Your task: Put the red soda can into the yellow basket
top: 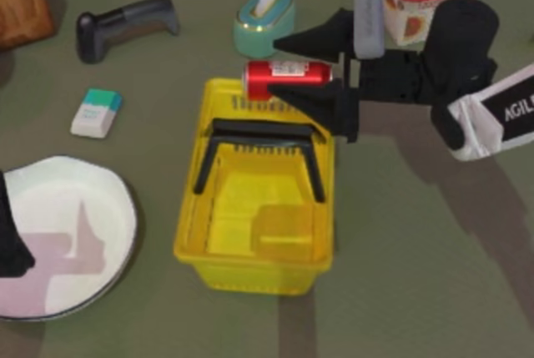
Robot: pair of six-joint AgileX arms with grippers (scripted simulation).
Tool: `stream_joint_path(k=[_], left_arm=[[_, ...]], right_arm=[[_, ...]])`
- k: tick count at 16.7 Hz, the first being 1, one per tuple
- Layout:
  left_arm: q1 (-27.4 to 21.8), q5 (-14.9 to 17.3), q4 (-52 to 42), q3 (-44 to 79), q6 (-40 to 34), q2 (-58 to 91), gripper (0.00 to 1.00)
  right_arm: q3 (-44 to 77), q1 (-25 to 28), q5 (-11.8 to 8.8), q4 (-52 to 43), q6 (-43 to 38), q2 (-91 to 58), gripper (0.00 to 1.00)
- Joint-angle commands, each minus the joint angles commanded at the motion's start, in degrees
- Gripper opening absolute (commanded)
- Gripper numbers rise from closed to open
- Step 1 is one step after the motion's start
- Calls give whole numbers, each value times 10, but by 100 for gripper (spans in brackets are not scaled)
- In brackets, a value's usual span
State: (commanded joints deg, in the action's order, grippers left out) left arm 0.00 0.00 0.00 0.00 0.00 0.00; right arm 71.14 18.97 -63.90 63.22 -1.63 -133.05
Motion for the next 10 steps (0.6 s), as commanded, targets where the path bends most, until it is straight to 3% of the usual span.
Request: stream_joint_path(k=[10], left_arm=[[-2,1,-4,4,2,5,100]], right_arm=[[-3,-4,6,-6,2,11,100]])
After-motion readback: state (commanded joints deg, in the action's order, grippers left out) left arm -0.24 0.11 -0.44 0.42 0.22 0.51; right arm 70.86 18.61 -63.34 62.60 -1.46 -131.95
